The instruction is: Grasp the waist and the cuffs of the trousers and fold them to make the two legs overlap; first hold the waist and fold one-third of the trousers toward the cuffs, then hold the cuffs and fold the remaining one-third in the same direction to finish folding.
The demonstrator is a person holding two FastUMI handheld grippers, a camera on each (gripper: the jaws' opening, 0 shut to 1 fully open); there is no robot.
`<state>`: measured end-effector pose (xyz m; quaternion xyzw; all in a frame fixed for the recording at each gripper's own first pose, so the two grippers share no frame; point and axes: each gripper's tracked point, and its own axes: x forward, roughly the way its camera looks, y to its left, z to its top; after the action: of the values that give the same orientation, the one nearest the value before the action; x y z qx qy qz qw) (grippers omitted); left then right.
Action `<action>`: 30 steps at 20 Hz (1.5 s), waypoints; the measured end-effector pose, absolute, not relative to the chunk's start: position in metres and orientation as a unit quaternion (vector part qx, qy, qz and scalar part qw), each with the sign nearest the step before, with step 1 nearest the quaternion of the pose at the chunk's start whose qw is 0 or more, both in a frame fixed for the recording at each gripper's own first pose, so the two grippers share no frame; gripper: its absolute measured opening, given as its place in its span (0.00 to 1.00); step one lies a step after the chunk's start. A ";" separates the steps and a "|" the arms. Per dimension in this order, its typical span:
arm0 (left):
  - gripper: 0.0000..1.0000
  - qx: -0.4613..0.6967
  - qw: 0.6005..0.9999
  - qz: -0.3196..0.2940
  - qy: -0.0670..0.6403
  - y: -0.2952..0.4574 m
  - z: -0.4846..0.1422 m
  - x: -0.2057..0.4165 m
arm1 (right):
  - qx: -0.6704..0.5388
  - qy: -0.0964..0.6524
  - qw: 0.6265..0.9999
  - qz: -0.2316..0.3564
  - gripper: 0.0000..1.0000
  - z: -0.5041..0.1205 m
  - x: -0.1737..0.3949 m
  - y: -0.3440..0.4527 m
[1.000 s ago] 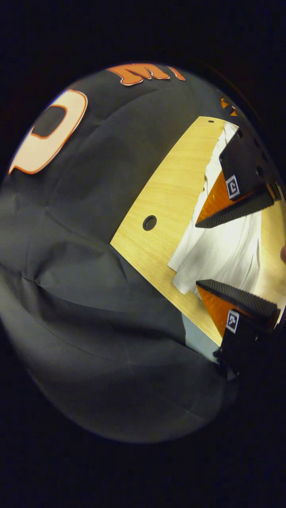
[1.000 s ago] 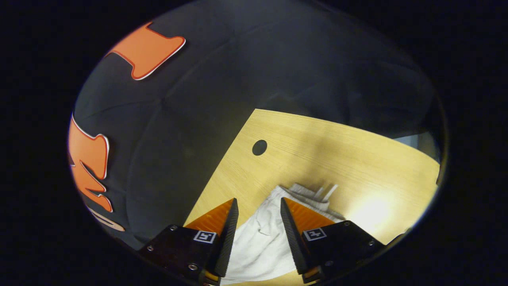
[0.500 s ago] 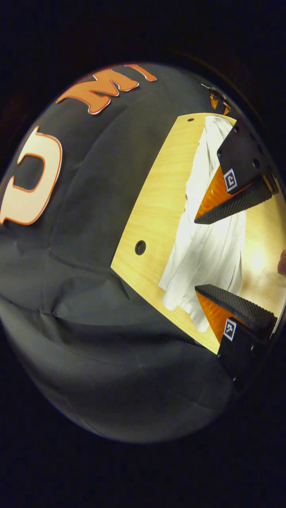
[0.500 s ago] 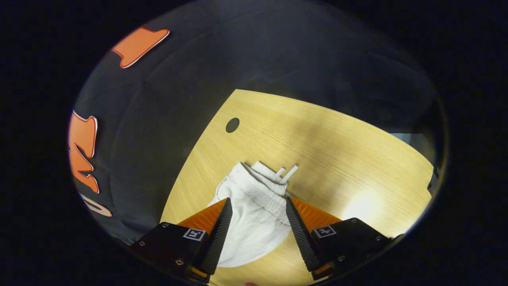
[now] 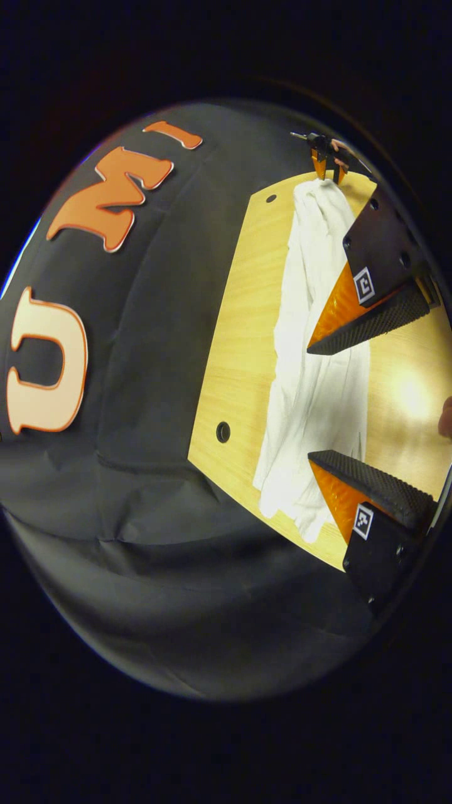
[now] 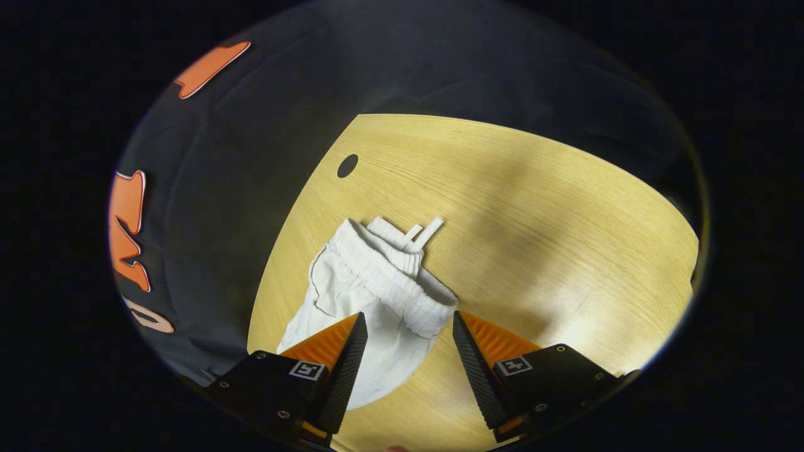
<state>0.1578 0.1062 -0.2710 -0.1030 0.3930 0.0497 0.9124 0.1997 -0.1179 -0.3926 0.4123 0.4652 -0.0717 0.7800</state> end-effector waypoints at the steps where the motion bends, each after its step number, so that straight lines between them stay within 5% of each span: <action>1: 0.99 -0.098 0.914 0.045 0.392 0.099 -0.267 0.155 | 0.417 0.461 0.780 -0.071 0.83 -0.396 0.202 -0.118; 9: 0.99 -0.075 0.912 0.014 0.403 0.043 -0.268 0.137 | 0.463 0.415 0.781 -0.053 0.83 -0.401 0.213 -0.132; 10: 1.00 -0.073 0.911 0.012 0.406 0.039 -0.271 0.137 | 0.473 0.405 0.781 -0.054 0.74 -0.399 0.215 -0.137; 12: 1.00 -0.065 0.909 0.003 0.412 0.027 -0.275 0.139 | 0.484 0.388 0.782 -0.058 0.83 -0.401 0.224 -0.143; 14: 1.00 -0.058 0.907 -0.006 0.417 0.019 -0.278 0.142 | 0.496 0.375 0.781 -0.065 0.70 -0.403 0.227 -0.149; 15: 1.00 -0.058 0.906 -0.009 0.419 0.014 -0.280 0.145 | 0.499 0.371 0.780 -0.068 0.78 -0.404 0.226 -0.151; 17: 1.00 -0.060 0.904 -0.014 0.423 0.009 -0.283 0.145 | 0.495 0.369 0.783 -0.077 0.68 -0.410 0.223 -0.157; 18: 1.00 -0.062 0.903 -0.015 0.425 0.006 -0.285 0.146 | 0.492 0.370 0.784 -0.080 0.45 -0.410 0.222 -0.157; 19: 1.00 -0.064 0.902 -0.017 0.427 0.003 -0.285 0.147 | 0.494 0.376 0.780 -0.080 0.46 -0.413 0.221 -0.156; 22: 1.00 -0.069 0.900 -0.022 0.429 -0.005 -0.288 0.149 | 0.511 0.383 0.766 -0.073 0.15 -0.414 0.223 -0.142; 30: 1.00 -0.089 0.900 -0.020 0.426 -0.005 -0.290 0.147 | 0.580 0.342 0.739 0.008 0.08 -0.360 0.232 -0.099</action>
<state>0.1470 -0.0045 -0.2896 -0.0894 0.4255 -0.0204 0.9003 0.2317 -0.0988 -0.3598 0.5805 0.3416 0.0075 0.7391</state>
